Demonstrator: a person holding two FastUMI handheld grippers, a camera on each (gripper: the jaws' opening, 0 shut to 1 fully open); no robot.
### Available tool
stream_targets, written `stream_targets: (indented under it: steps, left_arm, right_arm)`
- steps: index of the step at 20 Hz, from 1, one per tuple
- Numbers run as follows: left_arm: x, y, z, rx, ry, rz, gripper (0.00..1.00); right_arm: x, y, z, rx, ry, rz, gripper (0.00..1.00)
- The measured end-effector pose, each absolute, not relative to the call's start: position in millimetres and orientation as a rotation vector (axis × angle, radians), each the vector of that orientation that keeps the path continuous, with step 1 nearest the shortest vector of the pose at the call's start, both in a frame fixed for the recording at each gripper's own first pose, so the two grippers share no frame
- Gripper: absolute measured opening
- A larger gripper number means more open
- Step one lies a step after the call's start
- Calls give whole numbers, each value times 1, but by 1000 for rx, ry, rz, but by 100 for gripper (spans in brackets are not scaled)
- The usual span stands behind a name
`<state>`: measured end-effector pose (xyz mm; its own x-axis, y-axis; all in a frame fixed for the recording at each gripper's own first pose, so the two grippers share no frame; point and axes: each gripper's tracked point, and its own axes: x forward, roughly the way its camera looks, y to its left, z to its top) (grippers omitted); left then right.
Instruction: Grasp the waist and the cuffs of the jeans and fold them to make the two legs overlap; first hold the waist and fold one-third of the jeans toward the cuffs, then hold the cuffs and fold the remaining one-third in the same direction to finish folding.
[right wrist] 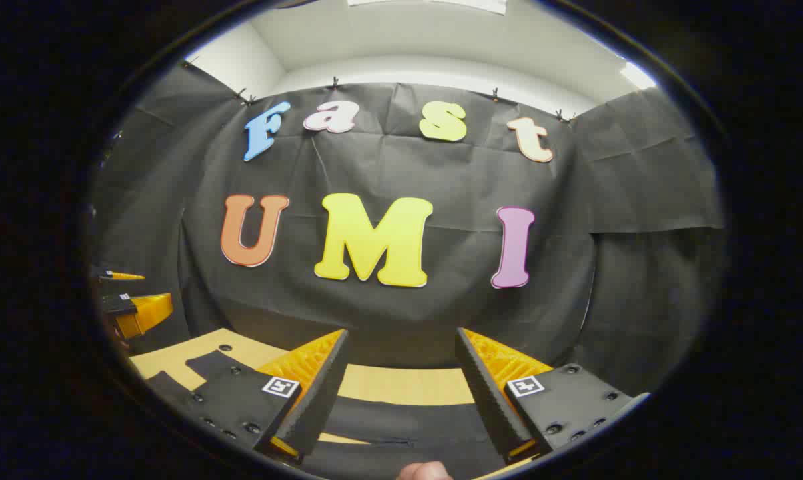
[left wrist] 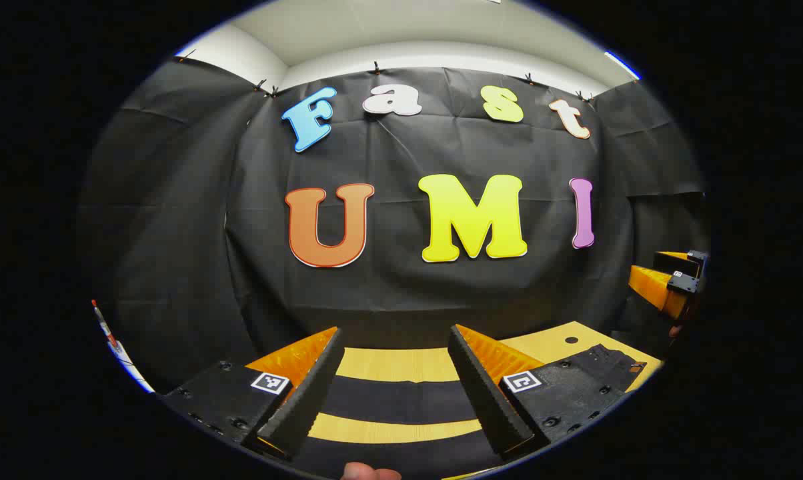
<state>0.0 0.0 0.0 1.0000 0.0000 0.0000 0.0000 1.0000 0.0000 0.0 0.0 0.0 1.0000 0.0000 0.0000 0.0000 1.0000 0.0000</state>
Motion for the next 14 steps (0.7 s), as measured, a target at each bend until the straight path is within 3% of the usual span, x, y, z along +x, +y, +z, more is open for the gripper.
stream_targets:
  steps: [14]
  left_arm:
    - [2, 5, -5, -3, 10, 16, 100]
  right_arm:
    - [9, -3, -8, -12, 23, 12, 95]
